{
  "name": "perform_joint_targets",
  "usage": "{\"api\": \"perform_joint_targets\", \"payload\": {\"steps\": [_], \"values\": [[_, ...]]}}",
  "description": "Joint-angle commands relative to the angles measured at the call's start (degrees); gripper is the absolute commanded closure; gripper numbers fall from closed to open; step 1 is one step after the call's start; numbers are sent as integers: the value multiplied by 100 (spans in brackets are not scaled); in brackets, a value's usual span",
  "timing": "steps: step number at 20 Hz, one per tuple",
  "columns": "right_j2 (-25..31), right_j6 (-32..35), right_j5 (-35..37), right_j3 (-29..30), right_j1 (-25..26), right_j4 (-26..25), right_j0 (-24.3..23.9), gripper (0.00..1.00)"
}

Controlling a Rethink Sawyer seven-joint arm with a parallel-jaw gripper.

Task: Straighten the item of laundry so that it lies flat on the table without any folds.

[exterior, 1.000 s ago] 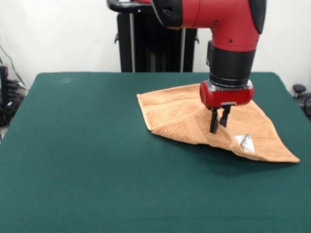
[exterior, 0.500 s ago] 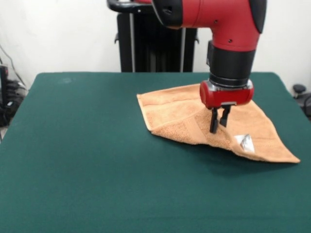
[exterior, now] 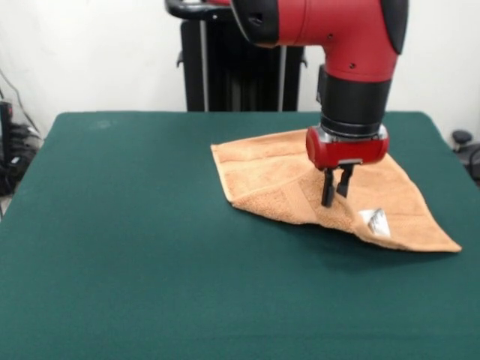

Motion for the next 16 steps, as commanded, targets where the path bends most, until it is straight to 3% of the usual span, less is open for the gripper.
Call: {"api": "perform_joint_targets", "payload": {"steps": [1, 16], "values": [[621, 599, -243, -106, 606, 168, 64, 100], [387, 757, -369, -864, 1300, 180, 320, 100]]}}
